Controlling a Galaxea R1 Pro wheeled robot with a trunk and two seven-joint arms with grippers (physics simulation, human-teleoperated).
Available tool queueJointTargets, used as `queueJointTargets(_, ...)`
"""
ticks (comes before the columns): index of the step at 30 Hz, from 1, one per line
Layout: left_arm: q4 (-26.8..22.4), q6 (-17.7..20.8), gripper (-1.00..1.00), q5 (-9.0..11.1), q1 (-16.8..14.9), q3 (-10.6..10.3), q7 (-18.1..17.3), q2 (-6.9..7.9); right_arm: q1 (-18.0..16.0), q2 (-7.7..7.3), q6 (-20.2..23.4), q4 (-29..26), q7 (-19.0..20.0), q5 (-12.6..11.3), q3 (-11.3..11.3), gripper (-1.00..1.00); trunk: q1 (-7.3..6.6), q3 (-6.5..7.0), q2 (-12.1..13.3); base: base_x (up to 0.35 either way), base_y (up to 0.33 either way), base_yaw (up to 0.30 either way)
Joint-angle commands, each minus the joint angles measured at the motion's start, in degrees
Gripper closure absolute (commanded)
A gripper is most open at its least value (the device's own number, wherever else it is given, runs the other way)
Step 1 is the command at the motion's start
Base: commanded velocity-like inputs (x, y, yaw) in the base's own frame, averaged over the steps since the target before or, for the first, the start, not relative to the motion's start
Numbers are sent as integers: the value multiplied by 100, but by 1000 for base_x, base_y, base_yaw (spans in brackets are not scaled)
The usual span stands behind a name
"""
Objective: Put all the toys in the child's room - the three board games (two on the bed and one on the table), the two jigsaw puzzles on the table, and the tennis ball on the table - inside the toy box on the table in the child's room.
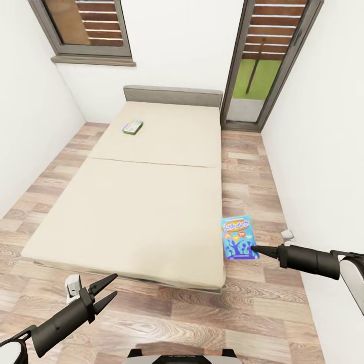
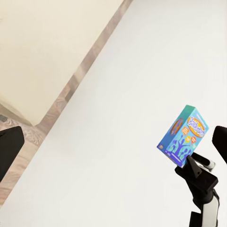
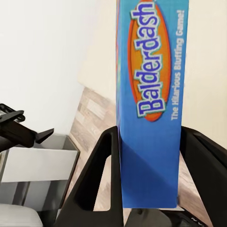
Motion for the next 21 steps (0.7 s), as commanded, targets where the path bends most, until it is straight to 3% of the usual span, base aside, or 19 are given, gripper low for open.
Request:
queueJointTargets(1, -2, 24, -100, 0, 1, 6, -6, 0, -3, -4, 15, 0, 44, 24, 9, 100, -20, 14, 35, 0, 0, -2)
queueJointTargets(13, -2, 24, -100, 6, 1, 13, 3, 0, 1, -35, 15, 0, 323, 24, 28, 100, -283, 267, 516, 0, 0, -34)
queueJointTargets(21, -2, 24, -100, 7, 1, 14, 2, 0, 1, -56, 15, 0, 379, 24, 28, 100, -283, 330, 516, 0, 0, -80)
